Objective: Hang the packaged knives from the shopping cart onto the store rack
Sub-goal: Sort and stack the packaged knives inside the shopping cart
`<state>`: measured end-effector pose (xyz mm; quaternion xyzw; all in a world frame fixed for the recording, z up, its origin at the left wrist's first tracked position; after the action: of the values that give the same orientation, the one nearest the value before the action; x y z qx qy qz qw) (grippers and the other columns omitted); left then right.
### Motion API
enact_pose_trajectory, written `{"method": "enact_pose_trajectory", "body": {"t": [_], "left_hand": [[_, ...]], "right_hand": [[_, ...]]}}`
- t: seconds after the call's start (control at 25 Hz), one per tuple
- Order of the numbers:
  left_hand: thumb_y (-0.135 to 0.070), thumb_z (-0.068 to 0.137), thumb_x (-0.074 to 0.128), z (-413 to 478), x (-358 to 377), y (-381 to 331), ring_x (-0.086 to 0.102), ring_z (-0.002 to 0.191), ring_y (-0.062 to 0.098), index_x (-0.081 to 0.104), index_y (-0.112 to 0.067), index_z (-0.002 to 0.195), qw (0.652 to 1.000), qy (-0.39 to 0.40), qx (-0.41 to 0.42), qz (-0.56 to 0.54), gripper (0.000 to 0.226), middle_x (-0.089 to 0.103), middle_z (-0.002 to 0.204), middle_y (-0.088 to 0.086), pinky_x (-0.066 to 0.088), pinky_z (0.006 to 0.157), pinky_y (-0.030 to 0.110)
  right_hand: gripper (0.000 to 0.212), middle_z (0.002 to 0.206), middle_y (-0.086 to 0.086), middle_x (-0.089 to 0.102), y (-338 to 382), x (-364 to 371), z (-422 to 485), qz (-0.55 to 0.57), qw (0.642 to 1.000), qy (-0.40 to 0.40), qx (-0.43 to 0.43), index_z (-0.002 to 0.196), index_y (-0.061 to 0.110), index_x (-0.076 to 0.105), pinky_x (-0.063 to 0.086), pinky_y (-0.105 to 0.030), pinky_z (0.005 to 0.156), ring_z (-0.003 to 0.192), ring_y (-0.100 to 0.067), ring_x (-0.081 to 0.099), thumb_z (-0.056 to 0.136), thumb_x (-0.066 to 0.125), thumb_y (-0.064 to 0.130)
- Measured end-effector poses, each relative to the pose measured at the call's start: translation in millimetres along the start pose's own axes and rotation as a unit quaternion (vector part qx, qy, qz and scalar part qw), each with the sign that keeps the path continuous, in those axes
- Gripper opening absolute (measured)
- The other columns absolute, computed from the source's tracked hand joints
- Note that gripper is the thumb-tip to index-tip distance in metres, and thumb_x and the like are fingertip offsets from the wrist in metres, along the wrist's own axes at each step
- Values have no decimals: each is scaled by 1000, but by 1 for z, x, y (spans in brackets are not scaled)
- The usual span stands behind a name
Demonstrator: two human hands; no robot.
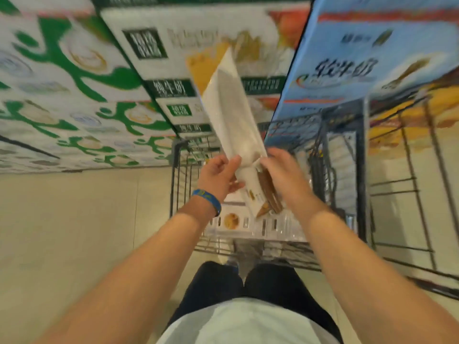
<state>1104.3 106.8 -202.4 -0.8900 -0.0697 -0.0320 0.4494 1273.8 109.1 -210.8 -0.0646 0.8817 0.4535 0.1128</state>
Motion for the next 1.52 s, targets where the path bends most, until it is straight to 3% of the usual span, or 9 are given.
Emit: {"method": "enact_pose_trajectory", "body": {"t": [0.24, 0.4, 0.52, 0.68, 0.96, 1.12, 1.32, 1.44, 1.52], "left_hand": [[-8, 95, 62, -43, 41, -100, 62, 56, 15, 55, -12, 82, 997, 13, 61, -45, 15, 65, 69, 6, 59, 55, 27], [0, 94, 61, -68, 69, -173, 70, 66, 17, 59, -8, 101, 986, 61, 151, -44, 11, 73, 77, 4, 61, 62, 33], [5, 91, 62, -80, 78, -199, 69, 64, 19, 61, -6, 103, 985, 63, 163, -12, 16, 72, 72, 2, 60, 57, 36], [0, 88, 67, -84, 75, -196, 71, 71, 20, 60, -19, 97, 986, 68, 154, 2, 22, 73, 78, 0, 62, 60, 38], [-30, 90, 70, -69, 44, -119, 75, 71, 20, 68, -15, 96, 999, 15, 47, 5, 16, 77, 76, 1, 56, 54, 27], [-20, 95, 64, -62, 19, -32, 68, 47, 13, 56, -12, 91, 994, -55, -84, -30, 12, 70, 62, 4, 50, 43, 19], [-24, 95, 64, -39, -9, 49, 75, 73, 19, 53, 0, 124, 975, -83, -177, -104, 40, 70, 104, 16, 55, 51, 22], [-23, 98, 61, -17, -19, 87, 74, 67, 17, 51, -1, 130, 959, -107, -217, -146, 40, 68, 99, 16, 51, 44, 19], [-23, 98, 61, 2, -20, 113, 75, 75, 18, 54, -6, 130, 952, -113, -233, -163, 37, 65, 112, 18, 46, 40, 17]], "right_hand": [[53, 115, 18, 69, 105, -45, -38, -75, 989, -1, -129, 126, 43, 61, 50, -22, 74, 93, 3, 63, 81, 64, 71], [102, 129, 19, 63, 188, -77, -68, -147, 956, 29, -253, 147, 41, 45, 55, -28, 91, 114, -1, 62, 59, 78, 81], [122, 146, 16, 48, 212, -87, -84, -304, 903, 34, -300, 159, 37, 26, 47, -25, 96, 126, -6, 51, 57, 84, 72], [114, 151, 12, 45, 212, -92, -96, -339, 874, -1, -348, 160, 33, 22, 47, -30, 102, 132, -10, 47, 68, 85, 53], [101, 147, -2, 45, 151, -54, -75, -492, 825, 10, -278, 158, 28, 25, 51, -45, 100, 130, -28, 50, 76, 79, 47], [82, 148, -1, 43, 66, -6, -61, -529, 821, 82, -198, 157, 28, 29, 48, -42, 97, 133, -29, 47, 87, 71, 31], [65, 150, -7, 45, -3, 19, -50, -498, 840, 30, -215, 149, 17, 44, 44, -41, 107, 139, -28, 41, 91, 71, 23], [29, 112, -5, 64, -42, 16, -36, -440, 883, -11, -161, 113, 15, 65, 50, -37, 86, 108, -26, 59, 94, 67, 37], [41, 92, -1, 71, -86, 21, -20, -288, 955, 54, 49, 97, 17, 67, 50, -34, 75, 90, -26, 68, 100, 53, 55]]}}
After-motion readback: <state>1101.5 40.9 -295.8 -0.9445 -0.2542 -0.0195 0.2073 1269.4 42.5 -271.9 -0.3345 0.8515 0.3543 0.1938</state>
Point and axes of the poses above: each hand's wrist, its own z-axis towards the middle knuckle, its own x-axis out of the palm, y = z × x, the point moved 7 cm from there along z, towards the middle knuckle
